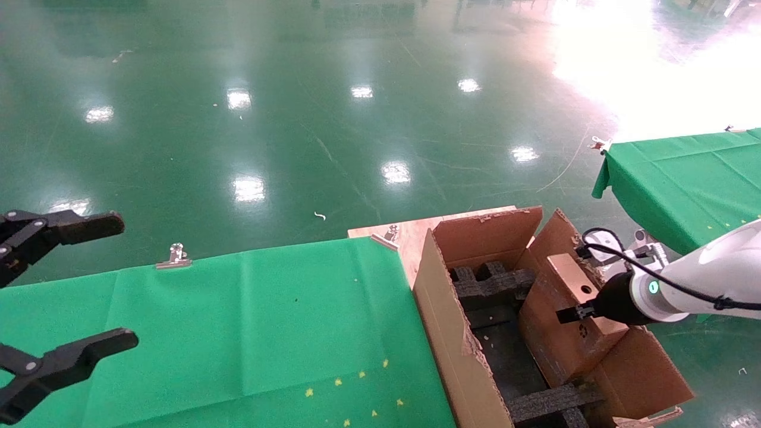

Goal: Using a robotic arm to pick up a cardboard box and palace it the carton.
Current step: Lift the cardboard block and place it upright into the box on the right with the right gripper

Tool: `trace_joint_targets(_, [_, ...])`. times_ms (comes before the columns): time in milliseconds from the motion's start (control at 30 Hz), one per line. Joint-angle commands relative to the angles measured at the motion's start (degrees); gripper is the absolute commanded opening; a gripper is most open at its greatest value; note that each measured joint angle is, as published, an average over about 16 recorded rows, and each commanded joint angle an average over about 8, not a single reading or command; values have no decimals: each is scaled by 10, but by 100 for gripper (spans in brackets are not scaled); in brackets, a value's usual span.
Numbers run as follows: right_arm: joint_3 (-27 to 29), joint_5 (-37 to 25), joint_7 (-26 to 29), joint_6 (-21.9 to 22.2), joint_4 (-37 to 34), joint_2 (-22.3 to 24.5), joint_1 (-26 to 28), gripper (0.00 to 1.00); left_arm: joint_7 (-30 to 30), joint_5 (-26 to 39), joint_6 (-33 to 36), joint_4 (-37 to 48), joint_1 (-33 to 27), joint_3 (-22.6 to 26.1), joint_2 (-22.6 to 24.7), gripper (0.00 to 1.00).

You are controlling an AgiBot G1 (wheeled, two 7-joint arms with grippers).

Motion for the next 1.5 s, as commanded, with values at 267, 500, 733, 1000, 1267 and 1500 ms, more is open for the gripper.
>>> trace_joint_targets(267, [-4,15,-6,36,-36,-18,-44,0,0,0,0,0,0,0,0,100])
trace_joint_targets(500, [-3,54,-32,48,-65,-33,-74,0,0,0,0,0,0,0,0,100])
trace_joint_targets(733, [1,97,-77,55,-105,-55,-103,0,0,0,0,0,0,0,0,100])
trace_joint_targets(1000, [6,132,-119,52,-147,-77,-125,53,0,0,0,0,0,0,0,100])
trace_joint_targets(1267, [7,139,-123,50,-152,-79,-129,100,0,0,0,0,0,0,0,100])
trace_joint_targets(1500, [7,134,-120,50,-147,-77,-126,100,0,0,0,0,0,0,0,100])
